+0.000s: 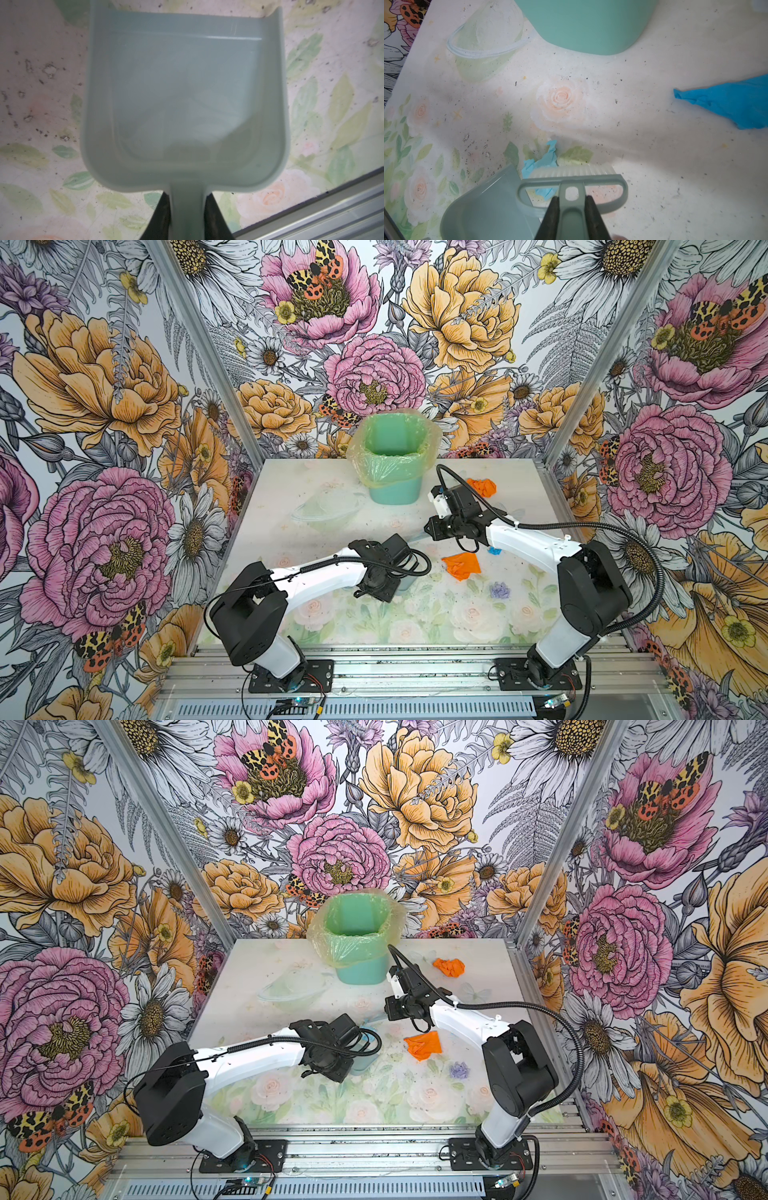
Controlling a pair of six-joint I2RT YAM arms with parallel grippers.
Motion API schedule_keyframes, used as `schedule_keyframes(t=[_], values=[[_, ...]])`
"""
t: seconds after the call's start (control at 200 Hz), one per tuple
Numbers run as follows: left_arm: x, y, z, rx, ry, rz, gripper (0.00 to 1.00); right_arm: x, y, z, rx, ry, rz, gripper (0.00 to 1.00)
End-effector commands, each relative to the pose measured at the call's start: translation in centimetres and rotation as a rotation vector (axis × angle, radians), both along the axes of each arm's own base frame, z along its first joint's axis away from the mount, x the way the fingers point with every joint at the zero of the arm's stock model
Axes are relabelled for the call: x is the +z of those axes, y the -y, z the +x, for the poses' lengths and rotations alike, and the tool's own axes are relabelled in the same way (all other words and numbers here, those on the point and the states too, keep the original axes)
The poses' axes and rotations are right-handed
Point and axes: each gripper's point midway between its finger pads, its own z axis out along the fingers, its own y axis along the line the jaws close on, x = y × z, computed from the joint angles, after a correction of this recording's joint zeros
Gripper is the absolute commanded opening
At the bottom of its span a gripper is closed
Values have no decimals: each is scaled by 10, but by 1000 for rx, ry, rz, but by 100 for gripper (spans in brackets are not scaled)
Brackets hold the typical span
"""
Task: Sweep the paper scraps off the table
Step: 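Sweep the light blue scrap with the brush into the dustpan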
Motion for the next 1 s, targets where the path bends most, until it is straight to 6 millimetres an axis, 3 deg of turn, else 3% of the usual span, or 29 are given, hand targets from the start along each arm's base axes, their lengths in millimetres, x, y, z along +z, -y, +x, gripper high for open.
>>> schedule_keyframes(t=[0.0, 0.505, 0.841, 0.991], values=[[0, 3, 8, 23, 41, -8, 0, -3, -1, -3, 29, 27, -39, 0], [-8, 1, 13, 33, 46, 1, 0, -15, -21, -50, 242, -51, -59, 0], [-11, -3, 21, 74, 78, -21, 0, -1, -23, -96, 390, -134, 18, 0], [-13, -4, 25, 101, 105, -36, 0, 13, -22, -103, 407, -118, 43, 0]])
